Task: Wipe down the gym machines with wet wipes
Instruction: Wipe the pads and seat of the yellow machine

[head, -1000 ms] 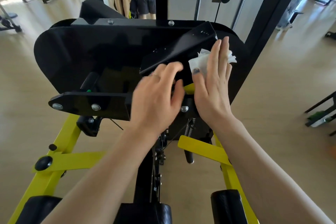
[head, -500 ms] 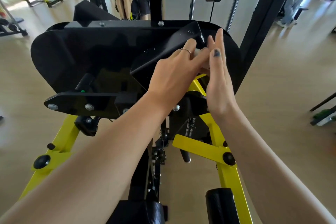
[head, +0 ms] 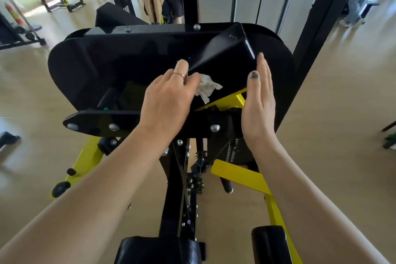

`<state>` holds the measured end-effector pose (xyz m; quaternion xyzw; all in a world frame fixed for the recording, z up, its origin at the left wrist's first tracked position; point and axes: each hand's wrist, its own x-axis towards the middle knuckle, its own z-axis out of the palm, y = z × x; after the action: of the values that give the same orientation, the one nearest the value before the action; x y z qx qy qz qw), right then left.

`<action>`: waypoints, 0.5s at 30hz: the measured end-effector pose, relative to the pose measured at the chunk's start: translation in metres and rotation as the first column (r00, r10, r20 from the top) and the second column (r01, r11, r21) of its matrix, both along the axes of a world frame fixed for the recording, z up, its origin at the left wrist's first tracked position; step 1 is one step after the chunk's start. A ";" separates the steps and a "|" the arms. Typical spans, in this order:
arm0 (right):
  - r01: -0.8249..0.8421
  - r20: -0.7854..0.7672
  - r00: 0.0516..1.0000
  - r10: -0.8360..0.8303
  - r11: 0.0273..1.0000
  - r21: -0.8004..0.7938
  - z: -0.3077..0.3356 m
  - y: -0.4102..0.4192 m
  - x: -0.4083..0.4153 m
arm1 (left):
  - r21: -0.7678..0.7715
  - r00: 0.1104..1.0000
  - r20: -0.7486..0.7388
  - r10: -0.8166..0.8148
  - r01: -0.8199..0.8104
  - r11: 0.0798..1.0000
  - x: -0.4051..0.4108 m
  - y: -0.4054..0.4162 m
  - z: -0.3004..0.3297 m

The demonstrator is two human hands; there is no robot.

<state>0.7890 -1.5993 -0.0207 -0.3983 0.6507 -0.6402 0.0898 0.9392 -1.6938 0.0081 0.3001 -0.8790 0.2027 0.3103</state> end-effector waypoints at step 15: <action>0.071 -0.031 0.997 -0.073 0.995 -0.077 -0.020 -0.016 0.007 | 0.220 0.995 -0.036 -0.098 0.104 0.970 -0.009 0.008 -0.004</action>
<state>0.7960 -1.6158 -0.0403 -0.3886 0.6413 -0.6604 0.0403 0.9302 -1.6863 0.0038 0.2903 -0.9062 0.0838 0.2959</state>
